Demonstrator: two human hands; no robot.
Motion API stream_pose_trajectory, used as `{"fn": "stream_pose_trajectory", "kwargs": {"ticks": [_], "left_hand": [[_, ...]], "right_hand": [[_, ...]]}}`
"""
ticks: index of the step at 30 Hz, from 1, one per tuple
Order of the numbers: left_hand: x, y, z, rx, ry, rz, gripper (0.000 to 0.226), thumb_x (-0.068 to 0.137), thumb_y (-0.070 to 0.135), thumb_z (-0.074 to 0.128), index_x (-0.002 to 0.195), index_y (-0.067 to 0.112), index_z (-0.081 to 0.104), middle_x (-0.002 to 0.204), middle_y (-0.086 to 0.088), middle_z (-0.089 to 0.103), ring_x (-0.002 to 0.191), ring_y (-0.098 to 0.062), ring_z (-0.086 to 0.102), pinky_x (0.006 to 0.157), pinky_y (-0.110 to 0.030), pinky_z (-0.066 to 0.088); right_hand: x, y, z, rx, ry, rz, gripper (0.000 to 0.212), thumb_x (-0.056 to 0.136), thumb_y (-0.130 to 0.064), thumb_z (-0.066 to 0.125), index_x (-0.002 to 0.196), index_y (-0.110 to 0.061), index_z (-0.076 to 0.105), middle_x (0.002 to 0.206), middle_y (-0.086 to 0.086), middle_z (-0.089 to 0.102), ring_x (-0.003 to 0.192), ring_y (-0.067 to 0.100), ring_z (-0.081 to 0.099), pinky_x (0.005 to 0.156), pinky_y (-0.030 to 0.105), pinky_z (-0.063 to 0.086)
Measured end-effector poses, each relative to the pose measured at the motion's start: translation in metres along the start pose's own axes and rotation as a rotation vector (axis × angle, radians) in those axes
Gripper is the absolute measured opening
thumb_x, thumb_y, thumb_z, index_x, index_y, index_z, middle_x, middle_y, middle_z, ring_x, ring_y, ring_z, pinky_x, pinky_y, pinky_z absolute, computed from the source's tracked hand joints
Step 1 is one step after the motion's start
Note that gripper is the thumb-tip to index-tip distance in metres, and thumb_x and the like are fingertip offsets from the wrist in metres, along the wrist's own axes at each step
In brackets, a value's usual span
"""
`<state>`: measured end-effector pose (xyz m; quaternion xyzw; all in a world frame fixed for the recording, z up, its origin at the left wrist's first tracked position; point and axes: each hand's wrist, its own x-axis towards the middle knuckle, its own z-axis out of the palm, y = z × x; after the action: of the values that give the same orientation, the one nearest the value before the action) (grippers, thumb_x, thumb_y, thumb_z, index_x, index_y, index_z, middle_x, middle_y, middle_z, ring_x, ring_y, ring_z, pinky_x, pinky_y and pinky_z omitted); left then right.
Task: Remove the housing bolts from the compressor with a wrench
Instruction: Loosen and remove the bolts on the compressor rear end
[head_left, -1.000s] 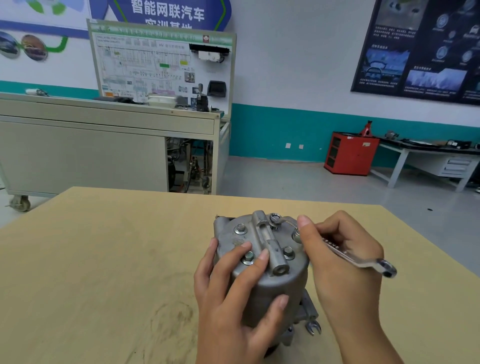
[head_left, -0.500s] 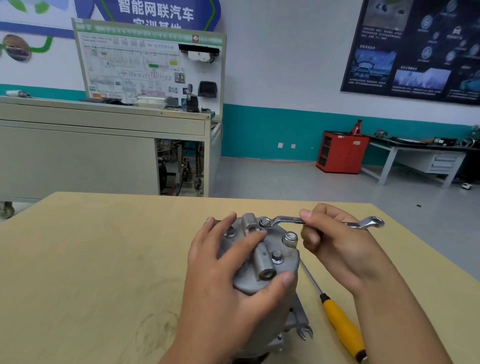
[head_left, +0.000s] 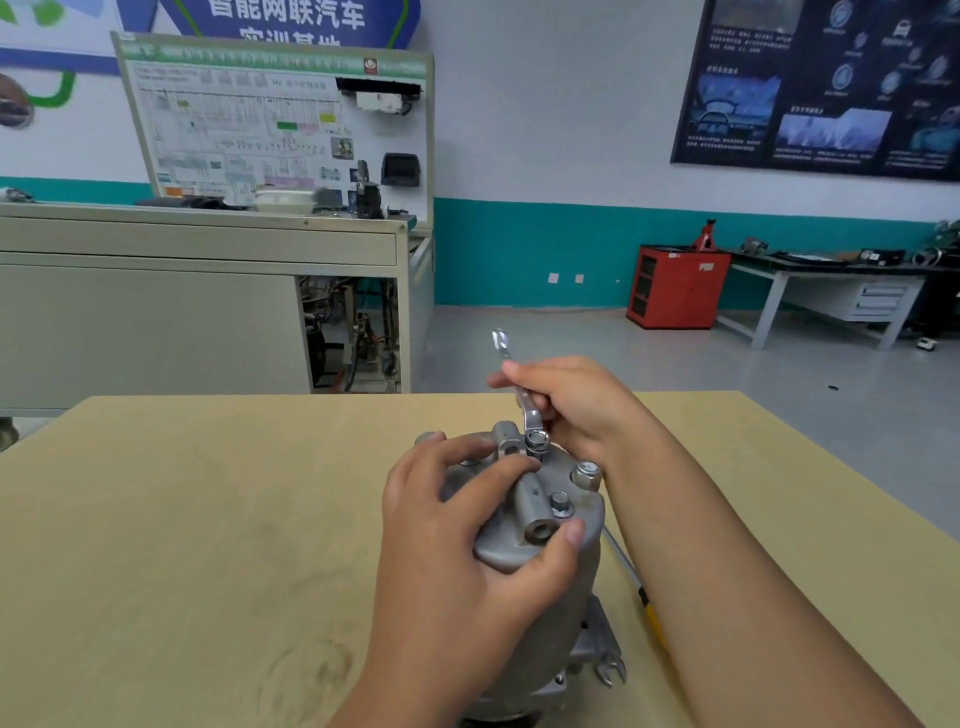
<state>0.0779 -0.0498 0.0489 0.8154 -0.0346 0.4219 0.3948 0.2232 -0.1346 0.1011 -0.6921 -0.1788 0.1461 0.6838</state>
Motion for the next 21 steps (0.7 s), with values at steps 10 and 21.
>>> {"fn": "stream_pose_trajectory", "kwargs": {"ticks": [10,21], "left_hand": [[-0.001,0.007,0.012,0.06,0.06,0.068,0.045,0.066,0.052,0.059,0.096,0.024,0.076,0.095,0.004,0.06,0.11,-0.028,0.051,0.094,-0.026,0.032],[-0.002,0.006,0.011,0.084,0.047,0.077,0.045,0.066,0.053,0.059,0.097,0.024,0.075,0.093,0.006,0.056,0.111,-0.025,0.05,0.094,-0.021,0.03]], "right_hand": [[-0.003,0.008,-0.014,0.541,-0.038,0.061,0.029,0.1,-0.017,0.037,0.081,-0.006,0.056,0.032,-0.006,0.025,0.034,0.005,0.024,0.039,0.016,0.027],[0.003,-0.002,-0.009,0.607,-0.052,0.117,0.03,0.101,-0.017,0.033,0.075,-0.012,0.045,0.039,-0.006,0.035,0.032,0.005,0.029,0.035,0.015,0.024]]}}
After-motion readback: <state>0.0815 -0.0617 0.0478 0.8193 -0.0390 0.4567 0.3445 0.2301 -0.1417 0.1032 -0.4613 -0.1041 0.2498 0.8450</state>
